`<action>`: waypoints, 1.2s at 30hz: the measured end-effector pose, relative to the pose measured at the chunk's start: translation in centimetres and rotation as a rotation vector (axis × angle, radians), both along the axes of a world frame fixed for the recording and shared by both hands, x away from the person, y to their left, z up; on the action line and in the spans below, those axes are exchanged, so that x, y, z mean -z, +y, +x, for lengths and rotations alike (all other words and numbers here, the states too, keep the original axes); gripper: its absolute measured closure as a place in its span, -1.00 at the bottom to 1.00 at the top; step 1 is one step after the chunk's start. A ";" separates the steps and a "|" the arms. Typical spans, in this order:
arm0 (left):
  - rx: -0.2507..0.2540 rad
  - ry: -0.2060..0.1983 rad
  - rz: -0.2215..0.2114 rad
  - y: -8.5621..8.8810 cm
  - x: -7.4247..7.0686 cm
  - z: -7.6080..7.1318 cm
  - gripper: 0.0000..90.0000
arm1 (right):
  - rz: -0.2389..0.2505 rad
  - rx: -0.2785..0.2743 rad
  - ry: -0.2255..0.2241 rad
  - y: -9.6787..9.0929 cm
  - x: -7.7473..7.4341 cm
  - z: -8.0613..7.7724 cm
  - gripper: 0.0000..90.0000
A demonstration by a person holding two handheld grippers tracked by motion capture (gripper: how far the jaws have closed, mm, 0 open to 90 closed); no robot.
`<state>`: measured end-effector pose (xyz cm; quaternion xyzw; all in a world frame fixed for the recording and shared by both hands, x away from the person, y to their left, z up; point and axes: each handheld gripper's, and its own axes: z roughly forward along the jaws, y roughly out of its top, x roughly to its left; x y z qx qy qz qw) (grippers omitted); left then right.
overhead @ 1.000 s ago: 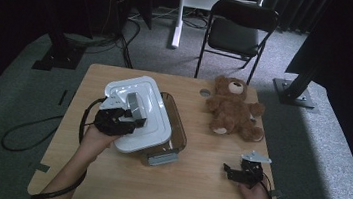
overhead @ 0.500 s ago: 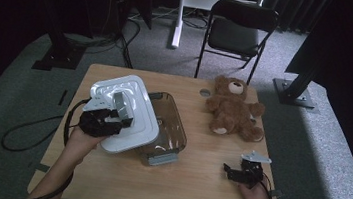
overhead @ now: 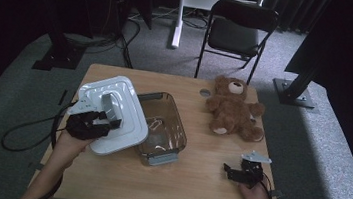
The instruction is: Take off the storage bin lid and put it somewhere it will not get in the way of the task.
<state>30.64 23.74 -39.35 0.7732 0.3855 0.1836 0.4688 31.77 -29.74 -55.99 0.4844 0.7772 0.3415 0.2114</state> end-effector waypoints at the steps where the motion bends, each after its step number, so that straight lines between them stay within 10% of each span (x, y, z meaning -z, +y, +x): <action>1: -0.004 0.004 -0.004 0.2 0.1 0.0 0.14 | 0.000 0.000 0.000 0.0 0.0 0.0 -0.72; 36: -0.048 0.117 -0.040 5.3 6.6 -0.7 0.14 | 0.000 0.001 0.001 0.0 0.0 0.0 -0.72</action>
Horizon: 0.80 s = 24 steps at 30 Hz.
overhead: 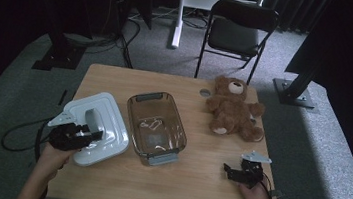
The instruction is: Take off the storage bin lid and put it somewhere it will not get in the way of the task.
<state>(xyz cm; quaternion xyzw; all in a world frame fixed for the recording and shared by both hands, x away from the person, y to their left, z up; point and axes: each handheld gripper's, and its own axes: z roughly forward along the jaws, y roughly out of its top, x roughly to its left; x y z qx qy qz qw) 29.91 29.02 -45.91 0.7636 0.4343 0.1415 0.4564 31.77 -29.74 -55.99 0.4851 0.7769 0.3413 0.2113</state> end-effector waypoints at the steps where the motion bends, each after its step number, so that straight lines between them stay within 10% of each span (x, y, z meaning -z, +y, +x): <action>1: 0.007 0.011 -0.001 -0.1 0.6 0.1 0.14 | -0.002 -0.002 -0.001 0.0 0.0 0.0 -0.72; 24: 0.103 0.108 0.067 -2.4 7.0 3.1 0.14 | -0.002 -0.002 -0.002 0.0 0.0 0.0 -0.72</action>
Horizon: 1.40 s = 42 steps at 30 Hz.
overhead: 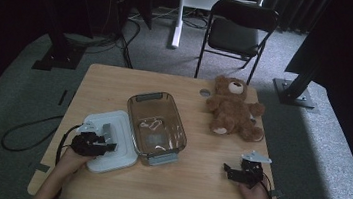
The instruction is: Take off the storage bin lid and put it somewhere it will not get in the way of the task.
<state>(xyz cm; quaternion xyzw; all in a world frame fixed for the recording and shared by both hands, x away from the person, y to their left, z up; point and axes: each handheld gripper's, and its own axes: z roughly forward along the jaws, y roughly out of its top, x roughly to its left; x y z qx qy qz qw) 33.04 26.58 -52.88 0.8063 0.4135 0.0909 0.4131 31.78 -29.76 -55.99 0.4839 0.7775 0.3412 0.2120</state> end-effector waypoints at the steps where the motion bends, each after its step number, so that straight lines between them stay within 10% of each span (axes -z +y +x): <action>1: -0.001 0.005 0.002 -0.1 0.3 0.1 0.13 | 0.000 0.000 0.000 0.0 0.0 0.0 -0.72; 18: -0.104 0.007 0.025 1.4 0.0 -1.2 -0.80 | 0.000 0.011 0.000 0.0 0.0 0.0 -0.72; 26: -0.153 -0.031 -0.003 3.5 0.0 -2.7 -0.80 | 0.010 -0.039 0.020 -0.3 -0.3 0.1 -0.71; 42: -0.334 -0.009 0.069 5.8 1.1 -4.1 -0.99 | 0.030 0.021 -0.104 -0.4 -4.7 0.9 -0.73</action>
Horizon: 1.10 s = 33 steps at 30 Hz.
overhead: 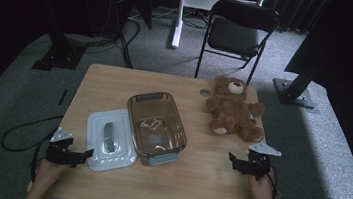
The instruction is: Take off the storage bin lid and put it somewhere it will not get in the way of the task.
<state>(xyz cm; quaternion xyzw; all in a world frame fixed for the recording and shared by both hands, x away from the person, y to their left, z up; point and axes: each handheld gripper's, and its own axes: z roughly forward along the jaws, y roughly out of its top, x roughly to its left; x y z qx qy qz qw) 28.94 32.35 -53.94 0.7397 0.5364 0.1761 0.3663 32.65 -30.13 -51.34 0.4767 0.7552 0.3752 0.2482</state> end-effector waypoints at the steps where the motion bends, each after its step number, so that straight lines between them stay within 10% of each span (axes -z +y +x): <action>1: -0.001 0.005 0.009 0.0 0.1 -0.1 -0.99 | -0.001 0.005 -0.006 0.0 -0.4 0.3 -0.73; 20: -0.075 0.008 0.057 0.4 1.1 -0.5 -0.99 | 0.118 0.136 -0.121 0.6 -6.5 7.4 -0.73; 33: -0.080 0.003 0.017 0.8 1.5 -0.5 -0.99 | 0.163 0.209 -0.004 1.3 -7.3 12.6 -0.76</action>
